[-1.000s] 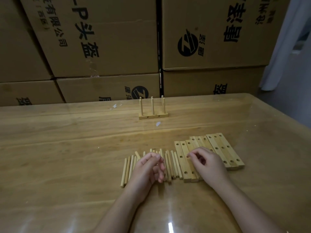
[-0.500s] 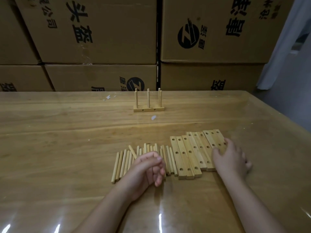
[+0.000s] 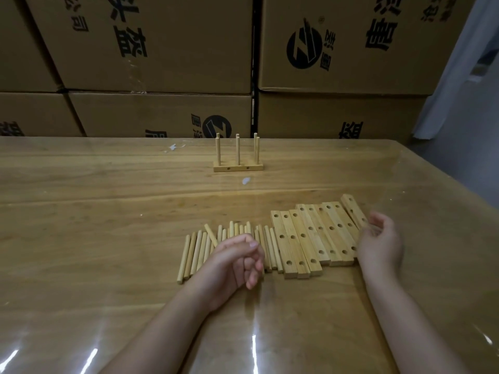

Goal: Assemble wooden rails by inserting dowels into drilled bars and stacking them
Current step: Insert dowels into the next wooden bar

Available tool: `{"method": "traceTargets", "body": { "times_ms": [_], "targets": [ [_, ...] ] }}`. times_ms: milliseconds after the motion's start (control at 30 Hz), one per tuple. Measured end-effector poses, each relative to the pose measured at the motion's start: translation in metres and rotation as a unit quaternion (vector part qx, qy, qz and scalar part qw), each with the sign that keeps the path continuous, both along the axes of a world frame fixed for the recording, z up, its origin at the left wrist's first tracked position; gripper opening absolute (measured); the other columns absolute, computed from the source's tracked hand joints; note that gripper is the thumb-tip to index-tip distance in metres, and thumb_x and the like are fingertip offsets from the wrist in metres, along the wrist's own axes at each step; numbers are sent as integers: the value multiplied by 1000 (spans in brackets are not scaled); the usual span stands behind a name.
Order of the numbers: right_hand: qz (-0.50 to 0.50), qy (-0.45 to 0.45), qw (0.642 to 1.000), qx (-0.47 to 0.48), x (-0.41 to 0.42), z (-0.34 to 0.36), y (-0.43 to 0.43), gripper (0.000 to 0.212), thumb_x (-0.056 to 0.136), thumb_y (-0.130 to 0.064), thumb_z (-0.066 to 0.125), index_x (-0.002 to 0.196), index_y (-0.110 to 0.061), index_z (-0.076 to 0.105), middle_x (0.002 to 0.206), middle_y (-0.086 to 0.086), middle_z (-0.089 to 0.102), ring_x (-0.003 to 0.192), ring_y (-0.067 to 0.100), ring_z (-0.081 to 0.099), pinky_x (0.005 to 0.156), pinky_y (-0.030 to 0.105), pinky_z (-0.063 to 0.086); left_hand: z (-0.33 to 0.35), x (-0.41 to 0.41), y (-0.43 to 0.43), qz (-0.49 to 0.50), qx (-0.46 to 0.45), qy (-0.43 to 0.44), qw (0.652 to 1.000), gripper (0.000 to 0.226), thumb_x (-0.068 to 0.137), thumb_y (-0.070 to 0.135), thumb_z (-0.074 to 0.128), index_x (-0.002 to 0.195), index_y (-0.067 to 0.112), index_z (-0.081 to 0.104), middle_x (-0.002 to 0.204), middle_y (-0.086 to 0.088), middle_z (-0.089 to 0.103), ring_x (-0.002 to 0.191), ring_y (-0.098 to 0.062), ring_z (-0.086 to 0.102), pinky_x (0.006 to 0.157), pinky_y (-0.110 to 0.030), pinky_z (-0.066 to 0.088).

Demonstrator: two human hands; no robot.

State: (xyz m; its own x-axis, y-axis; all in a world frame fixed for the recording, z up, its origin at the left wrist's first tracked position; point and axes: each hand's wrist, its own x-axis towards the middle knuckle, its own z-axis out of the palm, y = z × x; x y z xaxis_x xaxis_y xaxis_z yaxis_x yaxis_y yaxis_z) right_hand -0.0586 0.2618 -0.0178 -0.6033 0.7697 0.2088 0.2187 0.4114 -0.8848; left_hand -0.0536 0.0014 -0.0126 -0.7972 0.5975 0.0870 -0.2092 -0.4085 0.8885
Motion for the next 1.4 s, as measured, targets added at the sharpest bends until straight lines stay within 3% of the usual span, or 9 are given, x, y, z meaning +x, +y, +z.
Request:
{"method": "traceTargets", "body": {
  "times_ms": [133, 233, 367, 500, 667, 933, 1100, 1233, 1400],
  "targets": [
    [33, 114, 990, -80, 3, 10, -6, 21, 93, -17, 52, 111, -28, 56, 103, -14, 58, 88, -1, 58, 69, 16, 45, 0, 0, 1, -14, 1, 1, 1000, 21, 76, 31, 75, 67, 17, 61, 65, -6, 58, 45, -12, 53, 44, -20, 44],
    [98, 142, 979, -112, 10, 19, -21, 16, 90, -19, 57, 93, -34, 62, 88, -17, 63, 77, -14, 58, 63, 12, 47, 0, 0, 1, -15, 2, -6, 1000, 19, 77, 30, 74, 68, 19, 62, 66, -5, 59, 47, -12, 54, 46, -20, 45],
    [223, 129, 951, -171, 19, 25, -43, 13, 85, -18, 63, 90, -29, 68, 86, -19, 68, 78, -5, 63, 58, 9, 48, 1, 3, 2, 35, -1, 2, 999, 13, 79, 25, 70, 70, 18, 64, 65, -4, 61, 47, -12, 55, 45, -21, 46],
    [331, 60, 903, -268, 24, 20, -64, 12, 80, -19, 68, 87, -27, 73, 88, -7, 72, 84, 11, 67, 74, 29, 51, 9, 10, 9, 146, -10, 11, 989, 17, 78, 29, 72, 84, 15, 66, 75, -6, 67, 49, -14, 59, 42, -22, 48],
    [368, 92, 896, -232, 36, 22, -83, 10, 81, -16, 68, 84, -25, 72, 87, -7, 72, 83, 7, 67, 69, 20, 51, 7, 19, 22, 220, -36, 39, 974, 49, 72, 25, 72, 117, 15, 55, 101, 2, 68, 83, -18, 71, 54, -25, 55],
    [442, 151, 873, -139, 47, 29, -99, 13, 85, -17, 58, 95, -12, 66, 89, -13, 71, 83, -2, 65, 66, 8, 48, 6, 12, 17, 223, -38, 64, 972, 32, 80, 28, 66, 109, 16, 63, 100, -8, 72, 92, -22, 71, 65, -28, 58],
    [405, 58, 905, 117, 36, 16, -81, 14, 91, -22, 52, 98, -31, 60, 93, -17, 63, 92, -6, 57, 76, 9, 44, 13, -2, 2, 294, -27, 38, 955, 20, 89, 31, 54, 103, 21, 65, 83, -2, 73, 78, -15, 70, 58, -25, 56],
    [435, -1, 857, 277, 30, 5, -77, 15, 90, -25, 58, 102, -23, 66, 104, -17, 58, 104, 2, 51, 96, 26, 33, 8, -11, -3, 384, -33, 16, 923, 26, 101, 23, 41, 87, 21, 63, 73, 0, 71, 65, -12, 66, 52, -24, 52],
    [423, -17, 848, 318, 28, 4, -78, 16, 88, -30, 60, 101, -23, 67, 106, -16, 58, 107, 5, 50, 98, 31, 31, 2, -7, 0, 412, -96, 81, 903, 36, 102, 25, 37, 94, -1, 59, 67, 4, 68, 56, -6, 62, 48, -18, 47]
  ]
}}
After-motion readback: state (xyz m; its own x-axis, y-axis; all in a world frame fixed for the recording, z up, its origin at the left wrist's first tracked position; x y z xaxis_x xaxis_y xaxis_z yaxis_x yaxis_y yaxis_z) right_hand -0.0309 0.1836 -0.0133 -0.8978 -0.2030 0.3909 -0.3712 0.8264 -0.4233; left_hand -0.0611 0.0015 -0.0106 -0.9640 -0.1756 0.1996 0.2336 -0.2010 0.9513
